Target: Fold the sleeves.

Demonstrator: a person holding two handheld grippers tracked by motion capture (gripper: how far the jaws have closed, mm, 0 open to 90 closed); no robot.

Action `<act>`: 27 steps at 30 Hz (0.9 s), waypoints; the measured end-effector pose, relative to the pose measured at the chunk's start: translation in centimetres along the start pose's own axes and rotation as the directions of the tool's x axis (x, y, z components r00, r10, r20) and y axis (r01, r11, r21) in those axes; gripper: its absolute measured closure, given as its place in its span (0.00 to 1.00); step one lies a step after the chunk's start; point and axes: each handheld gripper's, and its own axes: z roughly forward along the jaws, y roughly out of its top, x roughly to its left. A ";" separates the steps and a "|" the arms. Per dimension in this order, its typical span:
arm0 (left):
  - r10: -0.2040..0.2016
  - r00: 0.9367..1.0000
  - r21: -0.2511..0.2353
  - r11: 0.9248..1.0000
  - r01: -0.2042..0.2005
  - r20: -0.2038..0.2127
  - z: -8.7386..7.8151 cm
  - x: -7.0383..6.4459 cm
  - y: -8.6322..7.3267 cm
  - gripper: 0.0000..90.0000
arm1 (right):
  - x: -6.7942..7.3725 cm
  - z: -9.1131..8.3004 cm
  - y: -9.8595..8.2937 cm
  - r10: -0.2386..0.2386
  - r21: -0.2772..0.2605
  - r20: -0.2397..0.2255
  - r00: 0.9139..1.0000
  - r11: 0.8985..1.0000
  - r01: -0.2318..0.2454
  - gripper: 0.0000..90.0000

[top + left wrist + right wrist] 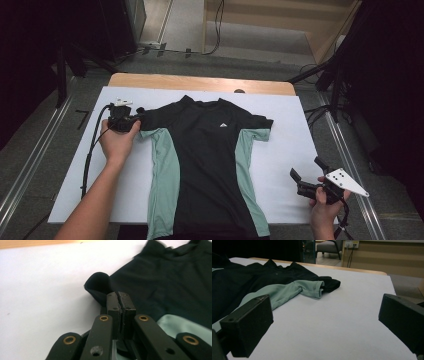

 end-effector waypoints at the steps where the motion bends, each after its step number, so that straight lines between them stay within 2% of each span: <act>1: 0.000 1.000 0.000 1.000 0.000 0.000 0.0 0.0 0.0 0.98 | 0.0 0.0 0.0 0.000 0.000 0.000 1.000 1.000 0.000 0.00; 2: 0.010 1.000 -0.008 1.000 -0.010 0.023 -0.3 -0.6 0.3 0.98 | 0.0 0.0 0.0 0.002 0.000 0.000 1.000 1.000 -0.002 0.00; 3: 0.010 1.000 -0.008 1.000 -0.010 0.023 -0.3 -0.6 0.3 0.98 | 0.0 0.0 0.0 0.002 0.000 0.000 1.000 1.000 -0.002 0.00; 4: 0.006 0.999 -0.024 1.000 -0.005 0.051 -0.6 -1.2 0.6 0.98 | 0.0 0.0 0.0 0.002 -0.001 0.000 1.000 1.000 -0.002 0.00; 5: 0.006 0.999 -0.024 1.000 -0.005 0.051 -0.6 -1.2 0.6 0.98 | 0.0 0.0 0.0 0.002 -0.001 0.000 1.000 1.000 -0.002 0.00; 6: 0.011 0.997 -0.038 0.999 -0.008 0.075 -1.0 -1.8 0.9 0.98 | 0.0 0.0 0.0 0.000 0.002 0.001 1.000 1.000 0.000 0.00; 7: 0.011 0.997 -0.038 0.999 -0.008 0.075 -1.0 -1.8 0.9 0.98 | 0.0 0.0 0.0 0.000 0.002 0.001 1.000 1.000 0.000 0.00; 8: 0.023 0.995 -0.056 0.998 -0.018 0.094 -1.3 -2.6 1.3 0.98 | 0.0 0.0 0.0 0.001 0.002 0.002 1.000 1.000 -0.001 0.00; 9: 0.023 0.995 -0.056 0.998 -0.018 0.094 -1.3 -2.6 1.3 0.98 | 0.0 0.0 0.0 0.001 0.002 0.002 1.000 1.000 -0.001 0.00; 10: 0.040 0.993 -0.076 0.997 -0.032 0.113 -1.6 -3.4 1.6 0.98 | 0.0 0.0 0.0 0.001 0.002 0.003 1.000 1.000 -0.001 0.00; 12: 0.048 0.992 -0.081 0.996 -0.038 0.121 -1.7 -3.8 1.8 0.98 | 0.0 0.0 0.0 0.001 0.000 0.002 1.000 1.000 -0.001 0.00; 14: 0.068 0.987 -0.100 0.994 -0.053 0.148 -2.0 -5.0 2.3 0.98 | 0.0 0.0 0.0 0.001 0.002 0.003 1.000 1.000 -0.001 0.00; 15: 0.068 0.987 -0.100 0.994 -0.053 0.148 -2.0 -5.0 2.3 0.98 | 0.0 0.0 0.0 0.001 0.002 0.003 1.000 1.000 -0.001 0.00; 17: 0.090 0.982 -0.112 0.991 -0.072 0.166 -2.2 -6.0 2.5 0.98 | 0.0 0.0 0.0 0.001 0.000 0.002 1.000 1.000 -0.001 0.00; 18: 0.112 0.977 -0.121 0.989 -0.091 0.182 -2.3 -6.7 2.6 0.98 | 0.0 0.0 0.0 0.001 0.000 0.003 1.000 1.000 -0.001 0.00; 19: 0.112 0.977 -0.121 0.989 -0.091 0.182 -2.3 -6.7 2.6 0.98 | 0.0 0.0 0.0 0.001 0.000 0.003 1.000 1.000 -0.001 0.00; 21: 0.135 0.972 -0.126 0.986 -0.112 0.190 -2.3 -7.6 2.7 0.98 | -0.1 0.0 0.0 0.001 -0.001 0.002 1.000 1.000 -0.001 0.00; 22: 0.158 0.966 -0.129 0.983 -0.133 0.206 -2.3 -8.5 2.7 0.98 | 0.0 0.0 0.0 0.002 0.000 0.001 1.000 1.000 -0.002 0.00; 23: 0.158 0.966 -0.129 0.983 -0.133 0.206 -2.3 -8.5 2.7 0.98 | 0.0 0.0 0.0 0.001 -0.001 0.002 1.000 1.000 -0.001 0.00; 24: 0.178 0.961 -0.128 0.980 -0.153 0.211 -2.1 -9.3 2.6 0.98 | 0.0 0.0 0.0 0.003 0.001 0.001 1.000 1.000 -0.003 0.00; 25: 0.178 0.961 -0.128 0.980 -0.153 0.211 -2.1 -9.3 2.6 0.98 | 0.0 0.0 0.0 0.003 0.001 0.001 1.000 1.000 -0.003 0.00; 26: 0.197 0.956 -0.127 0.977 -0.172 0.219 -1.9 -10.1 2.4 0.98 | 0.0 0.1 0.0 0.002 0.000 0.002 1.000 1.000 -0.002 0.00; 27: 0.197 0.956 -0.127 0.977 -0.172 0.219 -1.9 -10.1 2.4 0.98 | 0.0 0.1 0.0 0.002 0.000 0.002 1.000 1.000 -0.002 0.00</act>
